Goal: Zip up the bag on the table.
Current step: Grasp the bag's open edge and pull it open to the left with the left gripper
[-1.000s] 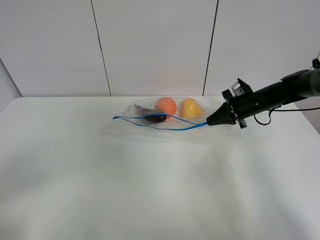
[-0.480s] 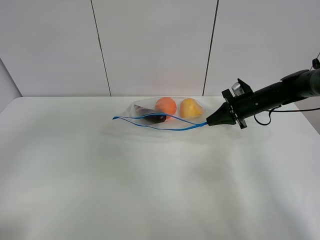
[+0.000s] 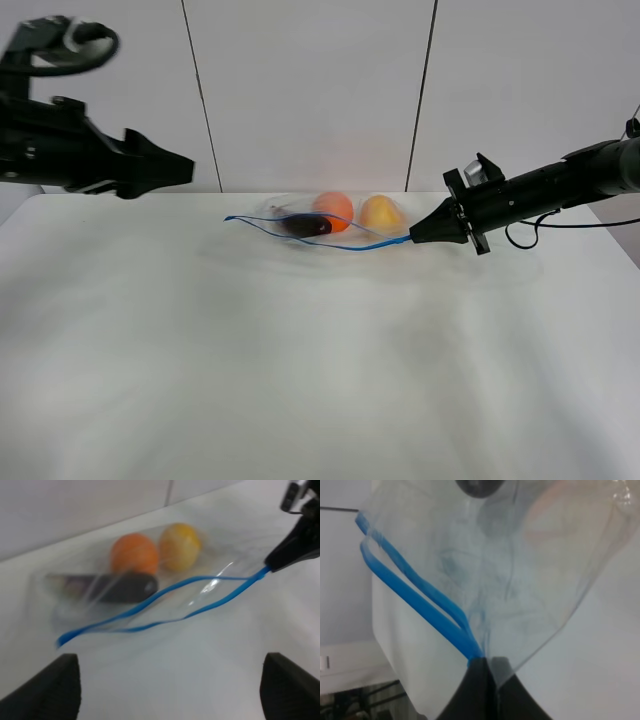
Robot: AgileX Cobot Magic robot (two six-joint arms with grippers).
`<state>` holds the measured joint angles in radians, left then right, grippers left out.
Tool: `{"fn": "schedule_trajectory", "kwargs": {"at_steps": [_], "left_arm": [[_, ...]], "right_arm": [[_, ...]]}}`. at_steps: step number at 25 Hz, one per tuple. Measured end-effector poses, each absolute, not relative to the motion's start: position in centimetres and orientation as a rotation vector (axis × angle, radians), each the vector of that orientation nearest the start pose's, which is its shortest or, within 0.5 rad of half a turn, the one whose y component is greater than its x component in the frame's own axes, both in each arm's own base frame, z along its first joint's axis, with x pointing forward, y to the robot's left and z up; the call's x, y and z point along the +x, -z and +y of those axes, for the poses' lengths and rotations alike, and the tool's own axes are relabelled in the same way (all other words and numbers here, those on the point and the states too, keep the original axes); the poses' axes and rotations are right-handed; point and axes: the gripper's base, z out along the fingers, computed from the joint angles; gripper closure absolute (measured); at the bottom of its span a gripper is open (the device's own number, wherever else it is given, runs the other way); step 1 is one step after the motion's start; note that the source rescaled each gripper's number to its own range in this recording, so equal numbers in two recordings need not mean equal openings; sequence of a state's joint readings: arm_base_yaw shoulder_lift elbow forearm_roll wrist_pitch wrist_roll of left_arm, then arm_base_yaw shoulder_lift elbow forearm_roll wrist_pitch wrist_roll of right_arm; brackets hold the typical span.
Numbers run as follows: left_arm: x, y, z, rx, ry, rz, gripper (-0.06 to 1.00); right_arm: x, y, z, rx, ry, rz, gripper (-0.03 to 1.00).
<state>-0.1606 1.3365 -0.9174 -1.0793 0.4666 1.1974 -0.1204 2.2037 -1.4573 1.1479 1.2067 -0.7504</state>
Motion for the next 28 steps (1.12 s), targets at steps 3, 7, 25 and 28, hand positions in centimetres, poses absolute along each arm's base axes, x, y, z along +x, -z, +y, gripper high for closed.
{"fn": "schedule_trajectory", "kwargs": {"at_steps": [3, 7, 25, 28], "left_arm": [[29.3, -28.0, -12.0, 0.728, 0.369, 1.996, 0.02], [30.2, -24.8, -17.1, 0.958, 0.240, 1.943, 0.02], [32.9, -17.8, -30.2, 1.263, 0.034, 1.749, 0.02], [33.5, -16.6, -30.7, 1.276, 0.021, 1.755, 0.02]], "right_arm": [[42.1, -14.5, 2.8, 0.000, -1.445, 2.583, 0.96], [42.1, -14.5, 2.8, 0.002, -1.447, 2.581, 0.96], [42.1, -14.5, 2.8, 0.011, -1.450, 2.583, 0.96], [42.1, -14.5, 2.8, 0.011, -1.451, 2.585, 0.96]]}}
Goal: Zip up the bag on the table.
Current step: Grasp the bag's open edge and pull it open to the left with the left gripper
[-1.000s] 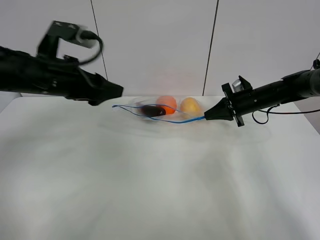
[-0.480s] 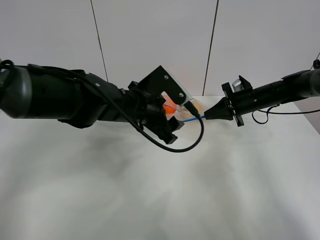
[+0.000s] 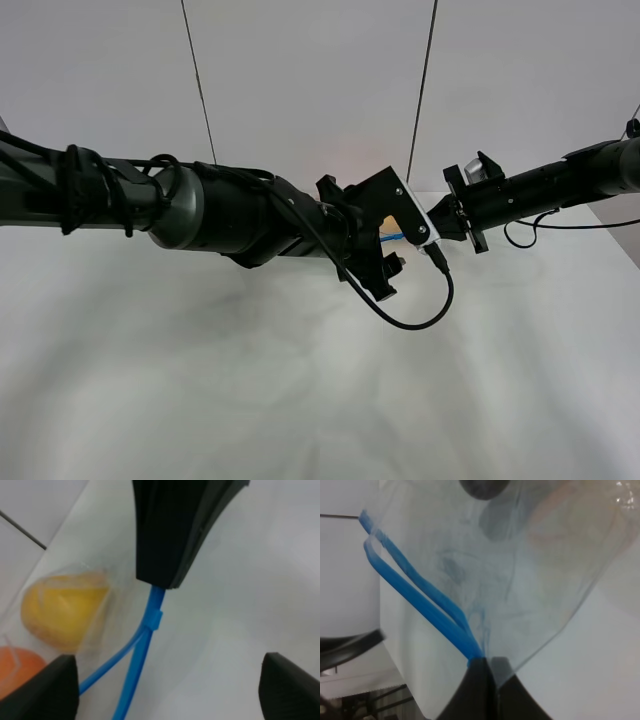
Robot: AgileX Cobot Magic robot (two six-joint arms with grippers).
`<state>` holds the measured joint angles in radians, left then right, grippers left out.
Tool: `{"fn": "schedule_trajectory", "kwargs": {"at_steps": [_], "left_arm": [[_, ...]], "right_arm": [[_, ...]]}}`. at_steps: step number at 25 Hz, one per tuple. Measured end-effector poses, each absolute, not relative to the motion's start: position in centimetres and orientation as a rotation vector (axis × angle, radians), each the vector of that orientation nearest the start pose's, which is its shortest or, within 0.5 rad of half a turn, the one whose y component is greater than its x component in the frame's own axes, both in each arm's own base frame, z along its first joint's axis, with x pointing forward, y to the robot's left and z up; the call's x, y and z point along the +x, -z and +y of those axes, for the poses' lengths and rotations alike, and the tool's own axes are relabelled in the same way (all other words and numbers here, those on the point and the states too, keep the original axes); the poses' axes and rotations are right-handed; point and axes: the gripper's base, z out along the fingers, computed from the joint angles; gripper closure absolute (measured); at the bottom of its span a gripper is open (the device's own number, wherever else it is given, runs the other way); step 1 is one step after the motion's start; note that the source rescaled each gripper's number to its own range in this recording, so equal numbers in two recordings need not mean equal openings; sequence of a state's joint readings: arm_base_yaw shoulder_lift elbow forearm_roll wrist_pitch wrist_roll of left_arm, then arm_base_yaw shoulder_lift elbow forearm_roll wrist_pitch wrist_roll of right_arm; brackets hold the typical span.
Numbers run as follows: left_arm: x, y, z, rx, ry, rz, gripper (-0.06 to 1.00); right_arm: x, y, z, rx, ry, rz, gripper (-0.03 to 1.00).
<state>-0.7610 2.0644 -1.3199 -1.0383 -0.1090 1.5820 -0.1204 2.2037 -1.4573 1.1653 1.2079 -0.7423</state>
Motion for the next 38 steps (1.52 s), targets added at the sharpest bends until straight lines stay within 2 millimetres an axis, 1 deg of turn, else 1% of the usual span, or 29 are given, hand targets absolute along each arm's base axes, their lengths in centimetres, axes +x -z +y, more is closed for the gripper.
{"fn": "schedule_trajectory", "kwargs": {"at_steps": [4, 7, 12, 15, 18, 20, 22, 25, 30, 34, 35, 36, 38], "left_arm": [[34.0, -15.5, -31.3, 1.275, -0.004, 1.756, 0.02], [34.3, -15.3, -31.8, 1.255, -0.031, 1.741, 0.02], [34.4, -14.9, -33.0, 1.239, -0.060, 1.714, 0.02], [34.4, -13.8, -33.3, 1.247, -0.089, 1.711, 0.03], [34.6, -13.4, -33.5, 1.230, -0.097, 1.714, 0.14], [34.7, -13.6, -33.7, 1.197, -0.083, 1.722, 0.20], [34.8, -14.0, -33.8, 1.155, -0.073, 1.728, 0.23], [35.0, -14.0, -33.8, 1.126, -0.079, 1.721, 0.26], [35.2, -12.8, -34.0, 1.149, -0.101, 1.689, 0.26], [35.3, -12.7, -34.0, 1.139, -0.104, 1.680, 0.28], [35.3, -12.7, -34.0, 1.138, -0.105, 1.678, 0.31], [35.3, -12.7, -34.0, 1.137, -0.105, 1.678, 0.36], [35.3, -12.7, -34.0, 1.138, -0.105, 1.677, 0.50]], "right_arm": [[42.1, -14.5, 2.8, 0.019, -1.452, 2.589, 0.96], [42.1, -14.5, 2.8, 0.021, -1.452, 2.591, 0.96], [42.1, -14.5, 2.8, 0.025, -1.453, 2.592, 0.96], [42.1, -14.5, 2.8, 0.025, -1.453, 2.592, 0.96], [42.1, -14.5, 2.8, 0.024, -1.452, 2.594, 0.96], [42.1, -14.5, 2.8, 0.024, -1.452, 2.594, 0.96], [42.1, -14.5, 2.8, 0.023, -1.451, 2.595, 0.96], [42.1, -14.5, 2.8, 0.020, -1.448, 2.598, 0.96], [42.1, -14.5, 2.7, 0.018, -1.446, 2.600, 0.96], [42.0, -14.5, 2.7, 0.017, -1.446, 2.601, 0.96], [42.0, -14.5, 2.7, 0.017, -1.446, 2.601, 0.96], [42.0, -14.5, 2.7, 0.017, -1.446, 2.601, 0.96], [42.0, -14.5, 2.7, 0.017, -1.446, 2.601, 0.96]]}}
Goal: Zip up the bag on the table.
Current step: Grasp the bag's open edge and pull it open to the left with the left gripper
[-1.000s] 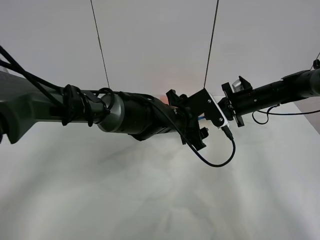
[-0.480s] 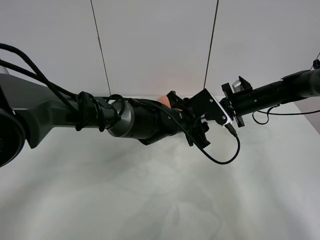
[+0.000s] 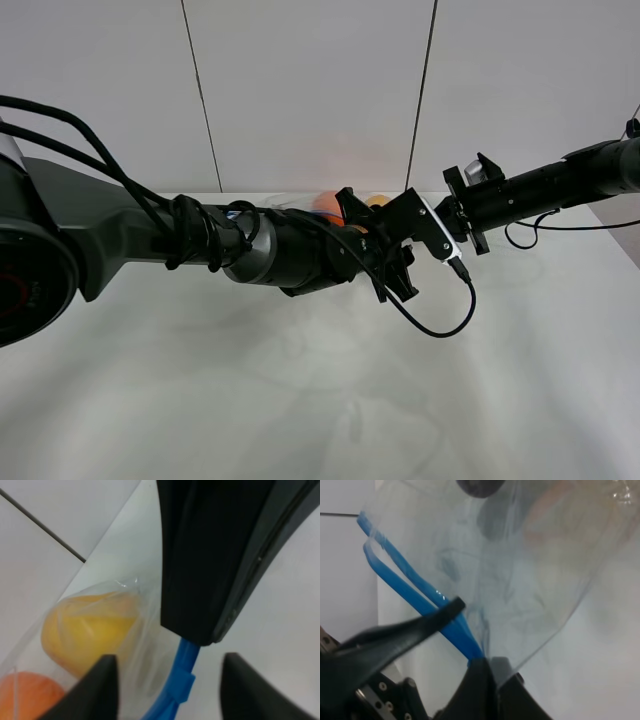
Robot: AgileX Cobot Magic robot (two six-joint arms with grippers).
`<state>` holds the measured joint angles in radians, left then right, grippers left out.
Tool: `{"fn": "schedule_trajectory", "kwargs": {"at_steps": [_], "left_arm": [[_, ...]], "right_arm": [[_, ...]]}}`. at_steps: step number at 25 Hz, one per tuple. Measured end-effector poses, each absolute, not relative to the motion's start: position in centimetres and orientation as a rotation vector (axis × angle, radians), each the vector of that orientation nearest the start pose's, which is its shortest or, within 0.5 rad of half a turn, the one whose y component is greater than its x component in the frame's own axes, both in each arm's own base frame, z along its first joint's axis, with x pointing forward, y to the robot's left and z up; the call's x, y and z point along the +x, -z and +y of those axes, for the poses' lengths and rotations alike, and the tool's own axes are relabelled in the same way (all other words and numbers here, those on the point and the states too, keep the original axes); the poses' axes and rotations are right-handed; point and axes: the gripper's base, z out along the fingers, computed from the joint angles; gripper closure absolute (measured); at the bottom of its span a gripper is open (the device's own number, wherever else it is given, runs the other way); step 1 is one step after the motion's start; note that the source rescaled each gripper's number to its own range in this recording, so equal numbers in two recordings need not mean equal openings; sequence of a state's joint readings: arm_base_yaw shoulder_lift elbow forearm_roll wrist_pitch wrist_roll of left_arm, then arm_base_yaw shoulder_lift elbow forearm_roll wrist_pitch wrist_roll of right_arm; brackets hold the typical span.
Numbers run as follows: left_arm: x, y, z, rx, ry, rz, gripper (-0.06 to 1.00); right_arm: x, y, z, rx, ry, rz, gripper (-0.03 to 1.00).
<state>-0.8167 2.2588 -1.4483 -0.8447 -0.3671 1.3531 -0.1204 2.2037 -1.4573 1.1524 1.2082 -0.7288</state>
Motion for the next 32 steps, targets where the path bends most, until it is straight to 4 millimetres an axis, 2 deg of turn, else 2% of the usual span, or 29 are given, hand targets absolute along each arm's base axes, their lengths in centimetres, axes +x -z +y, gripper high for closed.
{"fn": "schedule_trajectory", "kwargs": {"at_steps": [3, 9, 12, 13, 24, 32], "left_arm": [[35.3, -12.7, -34.0, 1.139, -0.104, 1.678, 0.68], [35.2, -12.6, -34.1, 1.147, -0.098, 1.681, 0.76], [35.2, -12.6, -34.1, 1.153, -0.092, 1.684, 0.93], [35.2, -12.6, -34.1, 1.153, -0.092, 1.684, 0.94], [35.4, -12.7, -34.0, 1.169, -0.134, 1.653, 0.94], [36.7, -12.8, -32.6, 1.164, -0.171, 1.654, 0.94]], "right_arm": [[42.0, -14.5, 2.7, 0.017, -1.446, 2.601, 0.96], [42.0, -14.5, 2.7, 0.017, -1.446, 2.601, 0.96], [42.1, -14.5, 2.7, 0.019, -1.447, 2.600, 0.96], [42.1, -14.5, 2.7, 0.019, -1.447, 2.600, 0.96], [42.2, -14.6, 2.8, 0.035, -1.459, 2.584, 0.96], [42.6, -15.6, 2.7, 0.029, -1.433, 2.551, 0.96]]}}
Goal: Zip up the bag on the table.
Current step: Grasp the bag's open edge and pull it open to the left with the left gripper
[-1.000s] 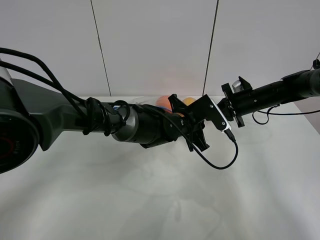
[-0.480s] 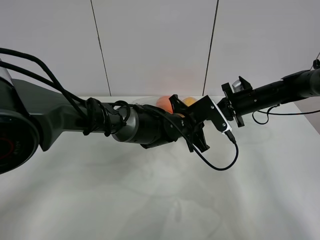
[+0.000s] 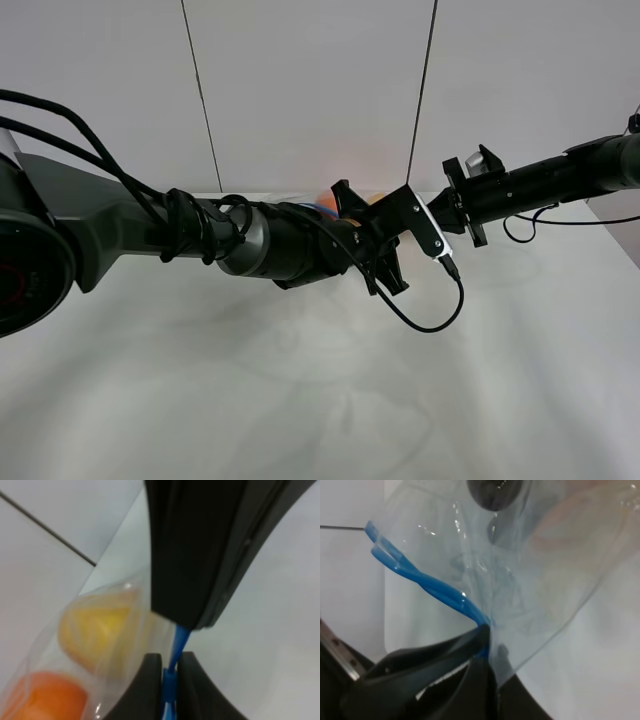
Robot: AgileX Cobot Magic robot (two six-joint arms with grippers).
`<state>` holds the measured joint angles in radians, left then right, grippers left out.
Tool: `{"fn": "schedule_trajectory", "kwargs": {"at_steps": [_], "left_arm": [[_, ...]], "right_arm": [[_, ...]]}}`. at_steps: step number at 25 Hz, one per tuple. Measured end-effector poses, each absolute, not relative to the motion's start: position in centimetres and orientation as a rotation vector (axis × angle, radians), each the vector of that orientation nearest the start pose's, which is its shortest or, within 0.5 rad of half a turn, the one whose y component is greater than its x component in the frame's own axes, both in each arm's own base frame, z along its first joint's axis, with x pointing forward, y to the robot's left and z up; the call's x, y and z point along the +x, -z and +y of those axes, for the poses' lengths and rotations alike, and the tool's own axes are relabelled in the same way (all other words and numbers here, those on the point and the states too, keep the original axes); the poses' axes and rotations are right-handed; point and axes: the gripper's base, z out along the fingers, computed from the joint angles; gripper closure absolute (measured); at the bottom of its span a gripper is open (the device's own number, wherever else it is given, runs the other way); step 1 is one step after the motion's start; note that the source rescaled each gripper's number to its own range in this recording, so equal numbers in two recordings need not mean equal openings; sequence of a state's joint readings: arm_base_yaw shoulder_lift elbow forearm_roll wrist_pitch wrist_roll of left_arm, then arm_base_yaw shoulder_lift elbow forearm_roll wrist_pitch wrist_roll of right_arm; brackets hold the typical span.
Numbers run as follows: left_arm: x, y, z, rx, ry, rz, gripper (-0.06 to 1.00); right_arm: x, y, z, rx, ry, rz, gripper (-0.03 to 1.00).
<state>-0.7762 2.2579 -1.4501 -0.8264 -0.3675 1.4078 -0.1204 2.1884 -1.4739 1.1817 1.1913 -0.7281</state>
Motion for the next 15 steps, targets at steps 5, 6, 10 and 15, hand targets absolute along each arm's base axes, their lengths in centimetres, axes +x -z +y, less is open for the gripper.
{"fn": "schedule_trajectory", "kwargs": {"at_steps": [5, 6, 10, 15], "left_arm": [[37.1, -13.2, -32.2, 1.171, -0.234, 1.614, 0.94], [37.2, -13.2, -32.2, 1.178, -0.246, 1.605, 0.94], [37.4, -13.4, -32.0, 1.196, -0.299, 1.569, 0.94], [38.6, -13.5, -30.6, 1.211, -0.363, 1.557, 0.94]], "right_arm": [[43.2, -16.7, 2.6, -0.013, -1.403, 2.530, 0.96], [43.3, -16.9, 2.6, -0.015, -1.400, 2.529, 0.96], [43.6, -17.2, 2.6, -0.022, -1.387, 2.532, 0.96], [43.6, -17.3, 2.5, -0.017, -1.382, 2.532, 0.96]]}}
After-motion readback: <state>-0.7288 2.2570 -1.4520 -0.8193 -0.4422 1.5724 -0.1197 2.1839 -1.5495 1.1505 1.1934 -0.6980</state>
